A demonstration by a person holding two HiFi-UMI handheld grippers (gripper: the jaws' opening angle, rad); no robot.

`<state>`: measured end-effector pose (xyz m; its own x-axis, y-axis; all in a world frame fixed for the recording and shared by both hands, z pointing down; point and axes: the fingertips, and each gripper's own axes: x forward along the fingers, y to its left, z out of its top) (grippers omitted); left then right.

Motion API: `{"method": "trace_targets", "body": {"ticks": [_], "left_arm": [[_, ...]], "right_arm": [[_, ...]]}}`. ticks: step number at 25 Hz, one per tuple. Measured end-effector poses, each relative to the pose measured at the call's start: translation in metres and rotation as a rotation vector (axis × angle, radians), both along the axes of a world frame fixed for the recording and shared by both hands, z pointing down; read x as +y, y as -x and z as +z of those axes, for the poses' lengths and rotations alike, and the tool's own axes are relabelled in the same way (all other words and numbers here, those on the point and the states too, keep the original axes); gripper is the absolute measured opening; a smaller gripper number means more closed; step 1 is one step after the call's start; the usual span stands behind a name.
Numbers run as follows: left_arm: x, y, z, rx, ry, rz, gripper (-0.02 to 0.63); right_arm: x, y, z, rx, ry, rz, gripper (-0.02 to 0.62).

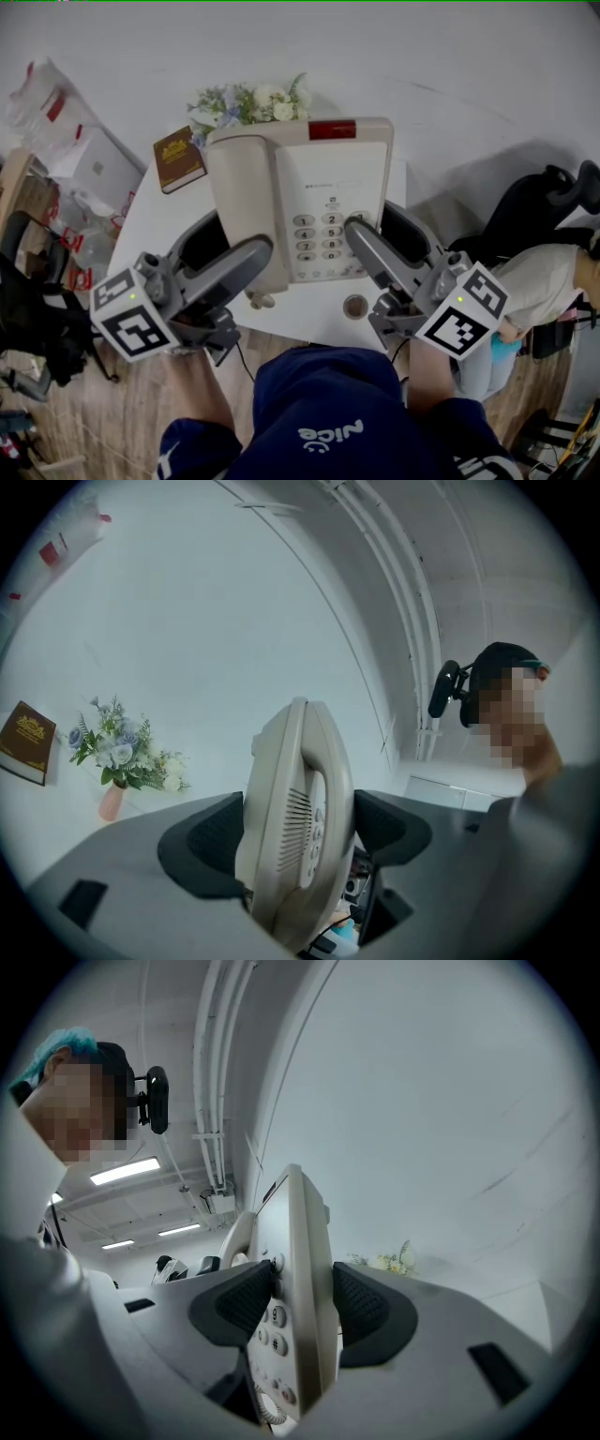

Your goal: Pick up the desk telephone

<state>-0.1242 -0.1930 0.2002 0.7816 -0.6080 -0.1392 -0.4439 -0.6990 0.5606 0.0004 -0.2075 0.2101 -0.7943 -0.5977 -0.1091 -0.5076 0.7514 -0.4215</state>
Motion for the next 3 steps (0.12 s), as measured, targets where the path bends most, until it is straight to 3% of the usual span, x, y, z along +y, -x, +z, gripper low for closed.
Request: {"method": "trace_targets", "body": {"ticks": [3], "left_arm": [[-0.0004, 0.0005, 0.0032, 0.002, 0.005, 0.0, 0.376]], "right_arm": [[-0.0006, 0.0004, 0.002, 0.005, -0.003, 0.002, 0.225]]}}
